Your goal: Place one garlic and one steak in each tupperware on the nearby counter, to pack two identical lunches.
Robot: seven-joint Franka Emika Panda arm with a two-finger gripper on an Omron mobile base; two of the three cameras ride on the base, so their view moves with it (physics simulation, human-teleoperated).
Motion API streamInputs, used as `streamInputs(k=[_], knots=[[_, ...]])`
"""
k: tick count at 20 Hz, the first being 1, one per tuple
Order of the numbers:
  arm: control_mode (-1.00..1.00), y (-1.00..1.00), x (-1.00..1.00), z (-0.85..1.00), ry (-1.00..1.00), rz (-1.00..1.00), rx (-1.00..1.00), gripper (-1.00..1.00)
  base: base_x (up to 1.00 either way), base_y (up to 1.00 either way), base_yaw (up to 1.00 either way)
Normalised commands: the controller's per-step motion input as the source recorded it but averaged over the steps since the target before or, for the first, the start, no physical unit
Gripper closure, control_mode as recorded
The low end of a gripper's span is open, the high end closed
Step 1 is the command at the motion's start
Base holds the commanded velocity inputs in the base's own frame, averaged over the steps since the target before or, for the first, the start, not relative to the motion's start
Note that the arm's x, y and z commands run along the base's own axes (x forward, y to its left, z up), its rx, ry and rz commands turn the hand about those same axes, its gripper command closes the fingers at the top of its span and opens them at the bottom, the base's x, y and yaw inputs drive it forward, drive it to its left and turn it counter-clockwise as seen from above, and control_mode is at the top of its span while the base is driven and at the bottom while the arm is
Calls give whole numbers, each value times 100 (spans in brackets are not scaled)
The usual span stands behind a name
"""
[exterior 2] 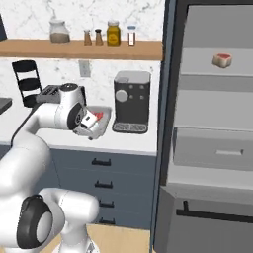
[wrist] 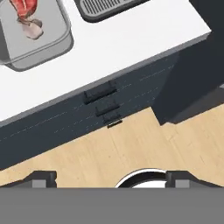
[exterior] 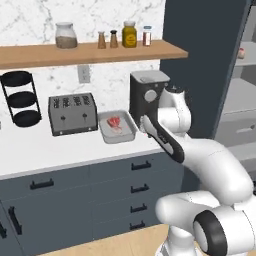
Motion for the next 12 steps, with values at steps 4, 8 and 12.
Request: streamInputs(k=[4,8,12], knots=[[100,0,0,0,0,0,0,-100,-68,-100,0],[100,0,0,0,0,0,0,-100,-13,-100,0],[100,0,0,0,0,0,0,-100,61,-98,1]])
